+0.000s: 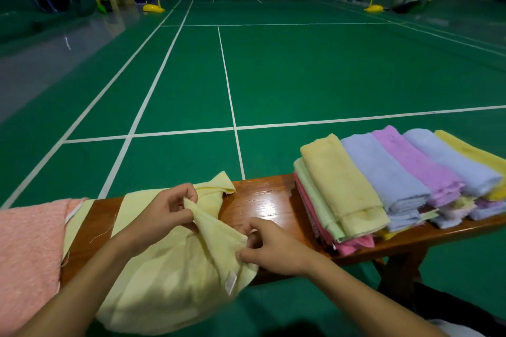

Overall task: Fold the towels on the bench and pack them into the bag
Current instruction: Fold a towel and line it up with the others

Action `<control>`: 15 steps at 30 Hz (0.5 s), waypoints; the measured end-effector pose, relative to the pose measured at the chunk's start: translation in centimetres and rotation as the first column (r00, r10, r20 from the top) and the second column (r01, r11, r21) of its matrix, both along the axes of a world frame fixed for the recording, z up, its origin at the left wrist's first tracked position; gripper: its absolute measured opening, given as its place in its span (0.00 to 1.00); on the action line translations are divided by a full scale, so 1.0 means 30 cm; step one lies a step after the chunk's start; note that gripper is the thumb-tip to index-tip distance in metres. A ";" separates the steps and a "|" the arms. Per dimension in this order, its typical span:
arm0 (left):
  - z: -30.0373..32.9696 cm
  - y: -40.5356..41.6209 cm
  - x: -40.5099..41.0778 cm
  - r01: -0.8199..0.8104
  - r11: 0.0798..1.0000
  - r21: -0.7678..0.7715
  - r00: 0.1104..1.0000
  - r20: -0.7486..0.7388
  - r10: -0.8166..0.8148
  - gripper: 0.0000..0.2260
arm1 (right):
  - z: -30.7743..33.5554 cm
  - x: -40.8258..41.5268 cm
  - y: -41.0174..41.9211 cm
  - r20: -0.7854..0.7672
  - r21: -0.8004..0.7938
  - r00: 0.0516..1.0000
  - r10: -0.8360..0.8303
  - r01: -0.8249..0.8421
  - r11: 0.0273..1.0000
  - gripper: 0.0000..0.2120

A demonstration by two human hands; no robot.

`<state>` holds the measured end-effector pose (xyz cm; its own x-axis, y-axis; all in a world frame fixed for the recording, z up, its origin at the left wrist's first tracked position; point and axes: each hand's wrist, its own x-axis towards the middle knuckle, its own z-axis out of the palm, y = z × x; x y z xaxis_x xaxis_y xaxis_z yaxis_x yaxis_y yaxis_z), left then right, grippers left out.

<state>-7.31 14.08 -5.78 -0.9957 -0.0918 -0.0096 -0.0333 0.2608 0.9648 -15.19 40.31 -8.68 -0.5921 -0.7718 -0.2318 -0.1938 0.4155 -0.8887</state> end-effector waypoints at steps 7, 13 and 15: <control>0.006 -0.007 0.011 0.043 0.998 0.040 0.999 -0.005 -0.043 0.08 | -0.010 -0.060 -0.038 -0.141 -0.034 0.989 -0.040 0.036 0.999 0.08; 0.013 0.032 0.015 0.117 0.983 0.139 0.993 -0.042 -0.112 0.10 | -0.047 -0.126 -0.101 -0.108 -0.272 0.958 -0.267 0.230 0.934 0.04; 0.021 0.036 0.012 0.125 0.984 0.123 0.991 -0.055 -0.119 0.11 | -0.048 -0.131 -0.131 0.020 -0.318 0.963 -0.268 0.261 0.911 0.04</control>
